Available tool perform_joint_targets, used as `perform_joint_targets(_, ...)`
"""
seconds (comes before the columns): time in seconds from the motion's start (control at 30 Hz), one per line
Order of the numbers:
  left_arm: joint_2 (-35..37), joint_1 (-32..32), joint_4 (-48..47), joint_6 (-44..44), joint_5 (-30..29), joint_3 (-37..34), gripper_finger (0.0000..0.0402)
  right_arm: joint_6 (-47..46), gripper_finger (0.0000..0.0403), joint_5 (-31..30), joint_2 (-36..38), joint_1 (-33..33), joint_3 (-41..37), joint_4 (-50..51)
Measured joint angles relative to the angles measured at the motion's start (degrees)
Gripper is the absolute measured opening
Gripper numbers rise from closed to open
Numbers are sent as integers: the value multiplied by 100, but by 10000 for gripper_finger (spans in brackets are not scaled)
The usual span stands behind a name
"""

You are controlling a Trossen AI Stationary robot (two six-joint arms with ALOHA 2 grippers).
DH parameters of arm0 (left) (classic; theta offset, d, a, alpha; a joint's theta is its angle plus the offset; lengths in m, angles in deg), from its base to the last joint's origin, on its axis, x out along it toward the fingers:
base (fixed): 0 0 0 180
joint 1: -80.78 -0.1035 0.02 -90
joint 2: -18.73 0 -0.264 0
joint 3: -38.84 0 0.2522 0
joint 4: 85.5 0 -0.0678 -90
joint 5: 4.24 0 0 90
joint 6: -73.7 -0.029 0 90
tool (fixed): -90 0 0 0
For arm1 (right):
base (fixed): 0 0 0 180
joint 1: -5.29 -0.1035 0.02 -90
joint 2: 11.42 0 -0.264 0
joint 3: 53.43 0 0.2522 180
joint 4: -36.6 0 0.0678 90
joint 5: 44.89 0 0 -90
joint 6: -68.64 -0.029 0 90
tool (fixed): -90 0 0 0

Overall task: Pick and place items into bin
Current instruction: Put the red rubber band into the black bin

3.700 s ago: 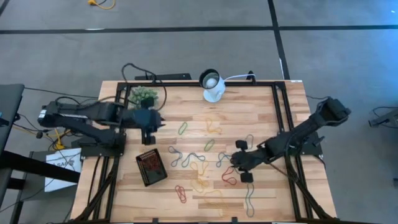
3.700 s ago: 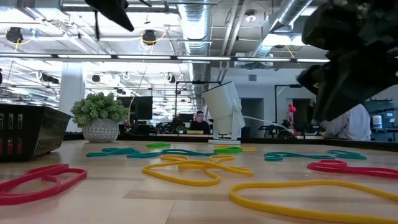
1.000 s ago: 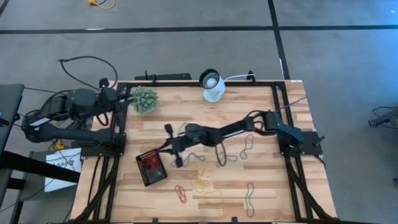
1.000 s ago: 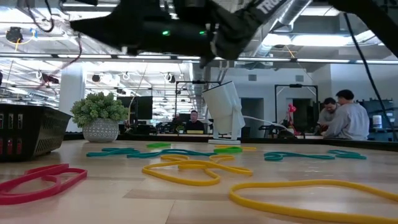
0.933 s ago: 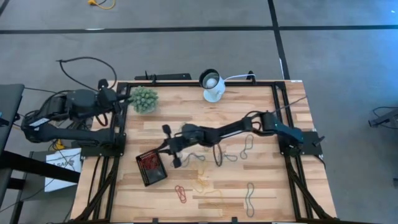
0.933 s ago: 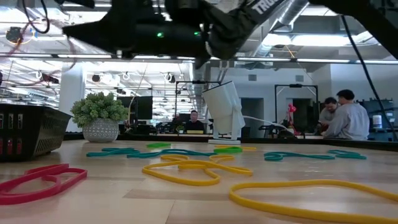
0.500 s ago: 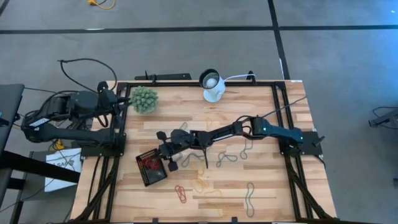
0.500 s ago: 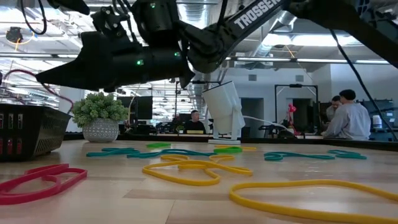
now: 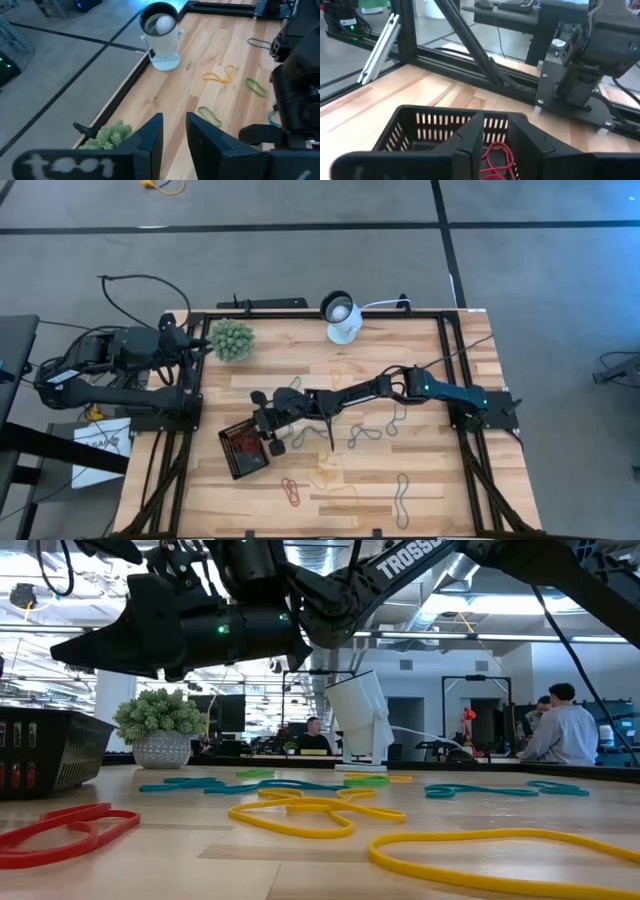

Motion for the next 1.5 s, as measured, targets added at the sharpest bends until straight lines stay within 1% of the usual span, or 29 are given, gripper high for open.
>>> perform_joint_targets(0.13, 0, 0, 2, 79, 16, -4, 74, -35, 100, -2, 86, 2, -9, 159)
perform_joint_targets(0.2, 6, 0, 122, 178, 31, -100, 74, 28, 102, -2, 296, 0, -9, 380)
perform_joint_targets(0.23, 8, -2, 190, 224, 128, -196, 74, 124, 102, -2, 492, 0, -9, 639)
perform_joint_targets(0.37, -13, -2, 403, 458, 684, -682, 74, 723, 102, -22, 1463, 47, 13, 2072)
perform_joint_targets(0.43, -76, -1, 833, 577, 1049, -1000, 74, 862, 102, -165, 1926, 124, 8, 2980)
perform_joint_targets(0.53, -244, 4, 1653, 567, 1755, -1421, 74, 816, 102, -411, 2682, 304, -13, 4146)
perform_joint_targets(0.6, -478, 70, 2220, 530, 2190, -1563, 74, 517, 102, -614, 3309, 419, -6, 4715)
perform_joint_targets(0.63, -628, 134, 2415, 520, 2313, -1591, 74, 389, 102, -671, 3634, 477, 4, 5050)
perform_joint_targets(0.73, -1277, 465, 2705, 367, 2379, -1525, 74, 94, 102, -695, 4481, 651, 7, 6095)
perform_joint_targets(0.83, -2065, 967, 3016, -88, 2384, -1466, 74, -218, 102, -704, 5167, 767, -16, 7195)
perform_joint_targets(0.93, -2891, 1541, 3279, -520, 2545, -1285, 74, -579, 102, -735, 5932, 755, -385, 7895)
perform_joint_targets(1.07, -3856, 2241, 3161, -609, 2638, -990, 74, -1152, 102, -784, 6871, 525, -1442, 7838)
perform_joint_targets(1.13, -4266, 2555, 3171, -472, 2636, -882, 74, -1311, 102, -841, 7320, 385, -2079, 7526)
perform_joint_targets(1.23, -4839, 2933, 3253, -424, 2637, -781, 74, -1446, 102, -1095, 7903, 172, -3004, 6839)
perform_joint_targets(1.37, -5526, 3216, 3589, -431, 2641, -424, 74, -1656, 102, -1301, 8304, 34, -3938, 6070)
perform_joint_targets(1.5, -6101, 3351, 3618, -444, 2690, 17, 74, -2182, 102, -1586, 8397, -2, -4434, 5521)
